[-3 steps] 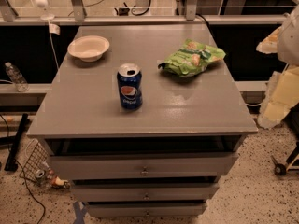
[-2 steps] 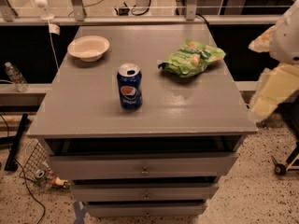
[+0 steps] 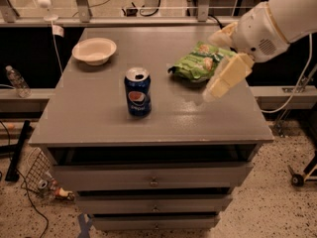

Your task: Move pepsi can near paper bowl

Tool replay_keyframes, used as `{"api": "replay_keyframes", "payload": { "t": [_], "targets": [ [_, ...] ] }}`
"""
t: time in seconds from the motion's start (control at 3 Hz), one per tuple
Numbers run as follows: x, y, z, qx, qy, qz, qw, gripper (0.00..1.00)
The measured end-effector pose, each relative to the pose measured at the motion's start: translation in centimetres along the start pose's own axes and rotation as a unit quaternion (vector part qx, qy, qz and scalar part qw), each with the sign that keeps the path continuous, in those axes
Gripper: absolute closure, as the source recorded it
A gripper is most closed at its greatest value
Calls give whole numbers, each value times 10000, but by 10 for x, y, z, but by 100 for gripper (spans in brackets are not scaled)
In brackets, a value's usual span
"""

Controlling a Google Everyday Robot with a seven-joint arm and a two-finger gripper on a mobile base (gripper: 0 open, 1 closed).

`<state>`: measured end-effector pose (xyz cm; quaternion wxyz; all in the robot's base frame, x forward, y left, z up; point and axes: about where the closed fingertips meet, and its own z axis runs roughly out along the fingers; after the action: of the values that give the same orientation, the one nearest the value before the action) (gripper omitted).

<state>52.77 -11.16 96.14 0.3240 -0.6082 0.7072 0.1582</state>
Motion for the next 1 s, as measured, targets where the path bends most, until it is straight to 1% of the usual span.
{"api": "replay_keyframes", "payload": {
  "t": [0.33,0.67,1.0],
  "targets": [
    [-31,-1,43,-542,-604,-119,9966,0],
    [-34,0,52,-637,-743,-65,9952,0],
    [-29,3,57,-606,-874,82,9943,0]
  ]
}}
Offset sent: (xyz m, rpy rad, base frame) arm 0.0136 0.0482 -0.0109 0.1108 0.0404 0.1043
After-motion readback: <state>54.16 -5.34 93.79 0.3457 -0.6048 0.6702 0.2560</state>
